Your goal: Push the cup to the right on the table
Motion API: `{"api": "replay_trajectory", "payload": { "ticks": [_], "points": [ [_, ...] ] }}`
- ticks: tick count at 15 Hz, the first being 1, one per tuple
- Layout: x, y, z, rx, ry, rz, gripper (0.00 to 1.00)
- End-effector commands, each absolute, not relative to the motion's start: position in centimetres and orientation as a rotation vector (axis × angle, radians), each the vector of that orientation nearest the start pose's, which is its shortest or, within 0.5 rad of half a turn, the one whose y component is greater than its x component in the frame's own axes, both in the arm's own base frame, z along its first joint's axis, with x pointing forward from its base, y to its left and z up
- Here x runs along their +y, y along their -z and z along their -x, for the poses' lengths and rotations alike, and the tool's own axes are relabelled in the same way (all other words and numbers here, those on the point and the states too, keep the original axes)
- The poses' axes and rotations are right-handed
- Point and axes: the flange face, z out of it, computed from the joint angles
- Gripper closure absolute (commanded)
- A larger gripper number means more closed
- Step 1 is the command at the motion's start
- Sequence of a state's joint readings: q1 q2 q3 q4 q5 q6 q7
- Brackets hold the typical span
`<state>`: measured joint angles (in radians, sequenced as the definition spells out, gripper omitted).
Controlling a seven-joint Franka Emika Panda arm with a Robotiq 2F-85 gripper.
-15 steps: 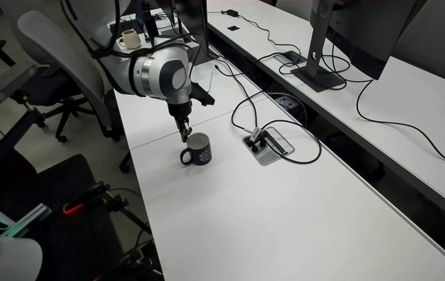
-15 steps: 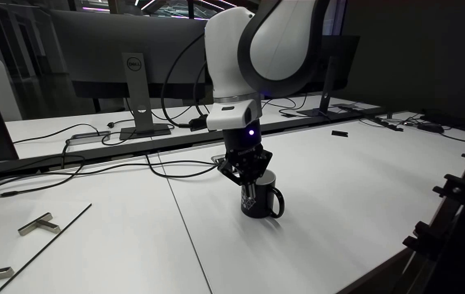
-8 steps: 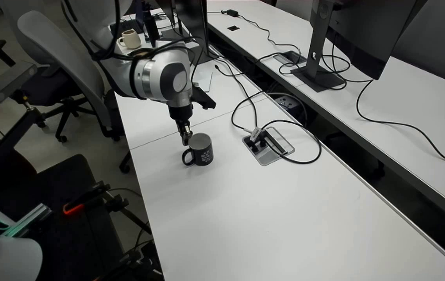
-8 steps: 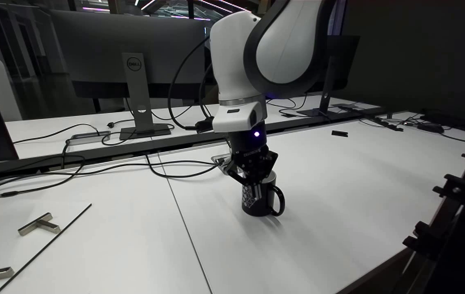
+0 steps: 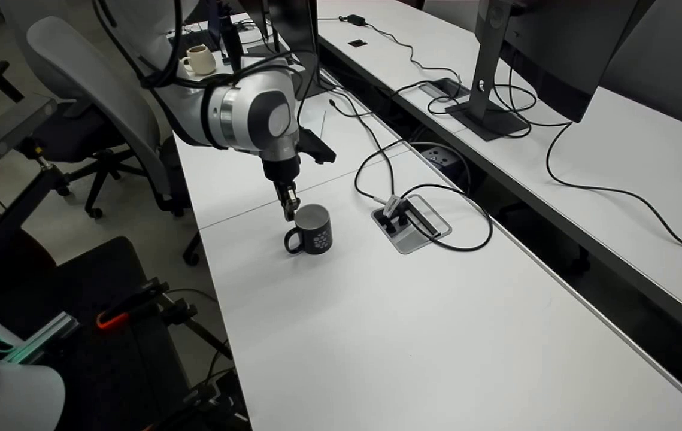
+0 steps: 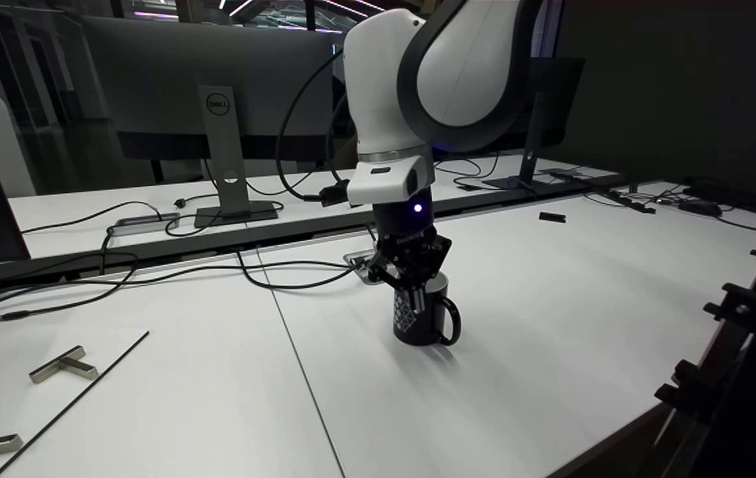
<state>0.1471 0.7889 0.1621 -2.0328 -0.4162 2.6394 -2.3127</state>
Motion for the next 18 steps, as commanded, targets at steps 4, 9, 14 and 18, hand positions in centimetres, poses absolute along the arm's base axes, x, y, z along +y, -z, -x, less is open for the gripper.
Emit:
{"api": "replay_trajectory", "payload": {
  "ticks": [4,9,14,18],
  "points": [
    [18.1,-6.5,-52.5,3.188,0.253,-0.272,1.00],
    [18.1,-6.8,-53.0,3.184,0.250,-0.262,1.00],
    [18.2,-6.6,-53.0,3.186,0.240,-0.254,1.00],
    [18.3,-6.7,-53.2,3.178,0.234,-0.229,1.00]
  ]
}}
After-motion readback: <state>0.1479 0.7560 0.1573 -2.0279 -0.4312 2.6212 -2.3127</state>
